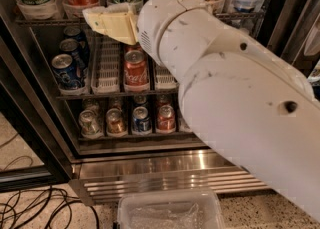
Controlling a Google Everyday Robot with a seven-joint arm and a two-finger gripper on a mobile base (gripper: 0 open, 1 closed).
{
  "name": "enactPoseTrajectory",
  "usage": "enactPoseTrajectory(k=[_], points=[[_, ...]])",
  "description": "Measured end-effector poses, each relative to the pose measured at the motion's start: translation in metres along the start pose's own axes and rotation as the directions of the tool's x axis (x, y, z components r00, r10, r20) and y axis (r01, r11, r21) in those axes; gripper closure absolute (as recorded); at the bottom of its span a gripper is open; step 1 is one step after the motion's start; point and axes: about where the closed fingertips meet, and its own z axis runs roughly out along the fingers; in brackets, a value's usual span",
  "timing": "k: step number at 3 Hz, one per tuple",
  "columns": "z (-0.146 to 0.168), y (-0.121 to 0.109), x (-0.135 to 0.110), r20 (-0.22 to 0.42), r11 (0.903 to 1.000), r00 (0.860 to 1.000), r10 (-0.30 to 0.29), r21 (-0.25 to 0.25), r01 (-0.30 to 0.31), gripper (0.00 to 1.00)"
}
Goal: Pick water bottle from top shelf of fridge
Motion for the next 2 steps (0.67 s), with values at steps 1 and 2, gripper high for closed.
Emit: enactPoseTrajectory(k=[1,2], points=[[0.004,0.001,0.004,0.022,0.9996,0.999,0.024,0.011,-0.024,0.02],[0.003,-0.006,0.019,0.022,0.9985,0.999,0.038,0.039,-0.038,0.04]])
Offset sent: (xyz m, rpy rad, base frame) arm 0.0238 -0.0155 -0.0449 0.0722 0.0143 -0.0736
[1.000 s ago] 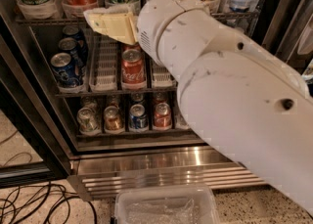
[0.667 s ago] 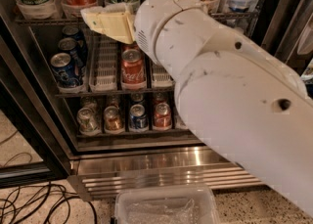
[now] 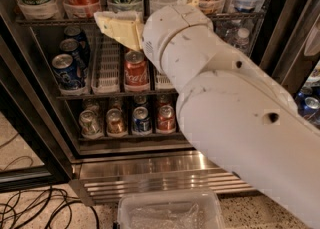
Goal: Pick water bottle from top shelf of fridge
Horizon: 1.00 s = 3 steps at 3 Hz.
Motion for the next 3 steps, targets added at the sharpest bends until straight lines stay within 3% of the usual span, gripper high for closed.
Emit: enactPoseTrajectory(k=[2,3], points=[[0.006,-0.017,0.017,0.004,0.9985,1.000,-0.027,0.048,0.026,0.21],[0.018,-0.021,0.014,0.017,0.9971,0.998,-0.062,0.045,0.061,0.26]])
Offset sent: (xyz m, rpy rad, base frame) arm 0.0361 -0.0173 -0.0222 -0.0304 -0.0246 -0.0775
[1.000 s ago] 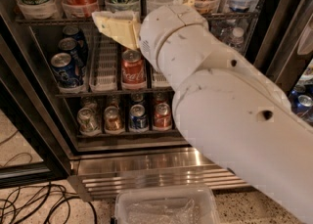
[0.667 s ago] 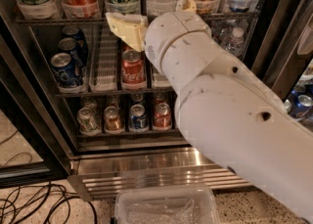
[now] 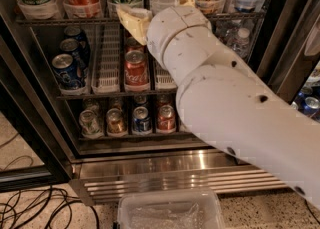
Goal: Pick water bottle from top shelf of fridge
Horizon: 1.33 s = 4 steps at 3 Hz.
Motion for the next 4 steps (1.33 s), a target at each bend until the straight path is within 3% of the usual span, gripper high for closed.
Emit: enactPoseTrajectory(k=[2,4], points=[[0.022,-0.014,-0.014,0.051,0.9979,0.997,-0.062,0.022,0.061,0.25],[0.024,-0.026,-0.021,0.072,0.9937,0.995,-0.070,0.092,0.064,0.26]])
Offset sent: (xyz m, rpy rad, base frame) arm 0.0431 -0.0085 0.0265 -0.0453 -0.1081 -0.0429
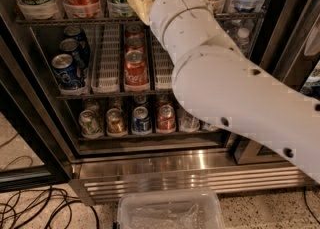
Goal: Pick water bottle from top shelf of fridge
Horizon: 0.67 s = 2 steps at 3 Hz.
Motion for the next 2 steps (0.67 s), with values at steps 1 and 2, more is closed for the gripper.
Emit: enactPoseTrajectory(k=[1,2], points=[[0.0077,-0.0033,0.0015,-0.003,1.0000,1.000,-0.003,-0.005,0.003,0.27],[0.0132,-0.0084,0.0093,-0.016,0.9999,1.000,0.016,0.000,-0.016,0.27]])
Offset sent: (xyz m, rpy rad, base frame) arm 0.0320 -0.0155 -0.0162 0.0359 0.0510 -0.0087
